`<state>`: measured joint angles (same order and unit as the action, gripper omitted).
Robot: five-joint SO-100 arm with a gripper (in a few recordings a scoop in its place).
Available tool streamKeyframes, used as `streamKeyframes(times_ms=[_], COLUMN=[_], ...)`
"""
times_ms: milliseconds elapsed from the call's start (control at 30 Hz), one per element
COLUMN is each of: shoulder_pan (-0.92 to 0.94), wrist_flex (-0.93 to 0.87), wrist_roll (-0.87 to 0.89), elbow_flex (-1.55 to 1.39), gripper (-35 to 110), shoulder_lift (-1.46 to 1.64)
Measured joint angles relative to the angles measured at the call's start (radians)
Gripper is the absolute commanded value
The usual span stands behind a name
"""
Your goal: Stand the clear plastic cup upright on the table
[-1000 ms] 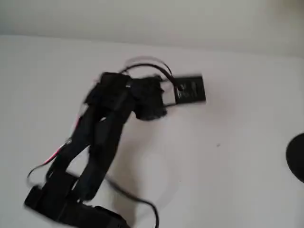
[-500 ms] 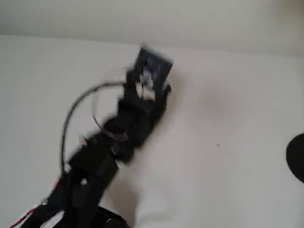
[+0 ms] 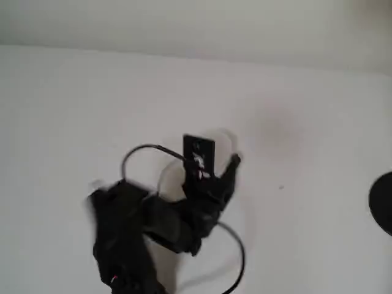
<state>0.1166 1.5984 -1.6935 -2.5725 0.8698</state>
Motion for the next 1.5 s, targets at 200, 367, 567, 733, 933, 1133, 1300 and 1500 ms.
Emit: streamKeyframes(times_ms=[200, 367, 567, 733, 933, 1133, 1300, 1500], shoulder_pan=[0.017, 0.017, 0.009, 0.044, 0.051, 0.026, -0.018, -0.018], wrist_flex=[0.130, 0.120, -0.195, -0.676, -1.557, -2.249, -2.674, -2.819], wrist_roll=[-0.028, -0.017, 0.152, 0.328, 0.621, 1.022, 1.328, 1.517], elbow_flex=[0.146, 0.141, -0.107, -0.212, -0.219, -0.219, -0.242, -0.394], gripper=[74, 74, 74, 73, 38, 3, 0, 0], shoulder_lift=[-0.184, -0.167, 0.216, 0.695, 1.401, 1.997, 2.319, 2.393])
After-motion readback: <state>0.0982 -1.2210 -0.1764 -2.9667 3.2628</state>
